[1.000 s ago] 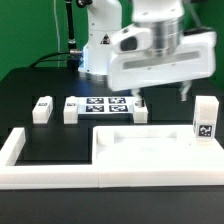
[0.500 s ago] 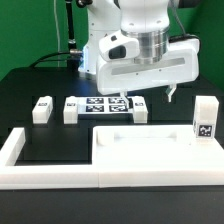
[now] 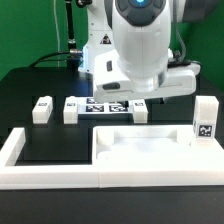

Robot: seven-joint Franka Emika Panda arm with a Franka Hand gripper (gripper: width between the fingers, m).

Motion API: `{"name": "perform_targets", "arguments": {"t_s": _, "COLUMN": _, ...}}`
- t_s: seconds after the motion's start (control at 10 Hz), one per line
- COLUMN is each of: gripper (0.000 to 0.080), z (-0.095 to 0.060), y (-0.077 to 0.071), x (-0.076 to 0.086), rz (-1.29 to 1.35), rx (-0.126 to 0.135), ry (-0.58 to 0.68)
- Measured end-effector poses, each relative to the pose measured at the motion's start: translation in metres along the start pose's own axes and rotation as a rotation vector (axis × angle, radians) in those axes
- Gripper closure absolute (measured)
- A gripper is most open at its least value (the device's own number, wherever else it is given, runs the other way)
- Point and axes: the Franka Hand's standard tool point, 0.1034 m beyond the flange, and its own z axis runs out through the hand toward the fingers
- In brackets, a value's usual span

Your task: Assemble desk

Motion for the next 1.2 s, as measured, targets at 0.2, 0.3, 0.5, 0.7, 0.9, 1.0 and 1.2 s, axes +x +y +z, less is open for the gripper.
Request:
{"name": "perform_targets", "arguments": {"t_s": 0.2, "gripper": 0.015, "z": 0.006, "y": 0.002, "x": -0.001, "rz": 0.003, "rx": 0.009, "ry": -0.121}}
{"name": "perform_targets", "arguments": {"t_s": 0.3, "gripper": 0.015, "z": 0.015, "y": 0.005, "x": 0.003, "rz": 0.015, "rx": 0.011, "ry": -0.155}}
{"name": "perform_targets", "arguments": {"t_s": 0.5, "gripper": 0.015, "z": 0.017, "y": 0.006, "x": 0.007, "rz": 0.015, "rx": 0.009, "ry": -0.14}}
{"name": "perform_targets", "arguments": {"t_s": 0.7, "gripper": 0.015, "z": 0.018, "y": 0.006, "x": 0.007, "rz": 0.016, "rx": 0.009, "ry": -0.142}}
{"name": "perform_targets", "arguments": {"t_s": 0.9, "gripper": 0.015, "z": 0.038, "y": 0.011, "x": 0.007, "rz": 0.021, "rx": 0.007, "ry": -0.143}}
{"name": "perform_targets", "arguments": {"t_s": 1.0, "gripper": 0.015, "z": 0.05, "y": 0.013, "x": 0.004, "rz": 0.025, "rx": 0.007, "ry": -0.159}}
{"name": "perform_targets", "arguments": {"t_s": 1.2, "gripper": 0.015, "z": 0.064, "y": 0.015, "x": 0.0, "rz": 0.032, "rx": 0.006, "ry": -0.173}}
